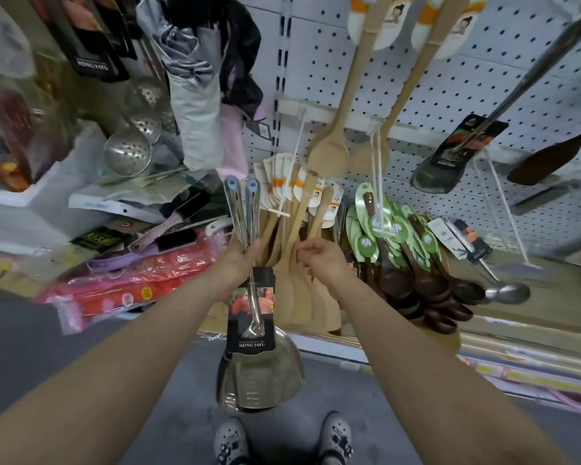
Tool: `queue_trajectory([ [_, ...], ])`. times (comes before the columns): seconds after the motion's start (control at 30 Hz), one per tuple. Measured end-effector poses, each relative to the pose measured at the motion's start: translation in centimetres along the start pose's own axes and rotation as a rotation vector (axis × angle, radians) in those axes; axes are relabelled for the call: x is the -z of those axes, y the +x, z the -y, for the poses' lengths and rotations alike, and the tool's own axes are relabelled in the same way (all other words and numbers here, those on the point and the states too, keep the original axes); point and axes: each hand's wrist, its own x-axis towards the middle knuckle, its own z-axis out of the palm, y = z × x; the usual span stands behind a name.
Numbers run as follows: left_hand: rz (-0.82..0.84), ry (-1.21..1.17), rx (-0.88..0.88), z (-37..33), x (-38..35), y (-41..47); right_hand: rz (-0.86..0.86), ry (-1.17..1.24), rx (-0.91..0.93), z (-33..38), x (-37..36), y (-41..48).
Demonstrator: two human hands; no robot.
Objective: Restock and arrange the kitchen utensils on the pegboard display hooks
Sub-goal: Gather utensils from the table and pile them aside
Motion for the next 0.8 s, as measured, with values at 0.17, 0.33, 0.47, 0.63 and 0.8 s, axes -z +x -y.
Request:
queue_trajectory([
  [0.17,-0.011,0.005,0.013,-2.4,-3.0,-0.2,0.319,0.036,-0.16,1.1,2.1,-3.4],
  [0.33,0.052,-0.061,-0.003,-3.2,-6.4,0.4,0.41,0.174,-0.294,-1.0,5.1,-4.3],
  [0.47,0.056,-0.053,0.001,-4.1,-10.1,0.6,0.443,0.263,-0.325,-3.4,8.0,-4.3],
  [0.63,0.029,0.023,-0.048,-5.1,-15.5,0.9,0.423,0.089,-0.164,-6.7,11.4,-4.0],
  [0.8,0.068,0.261,-0.121,-5.5,-19.2,1.4,0.269,0.204,-0.132,-9.8,14.9,-2.5],
])
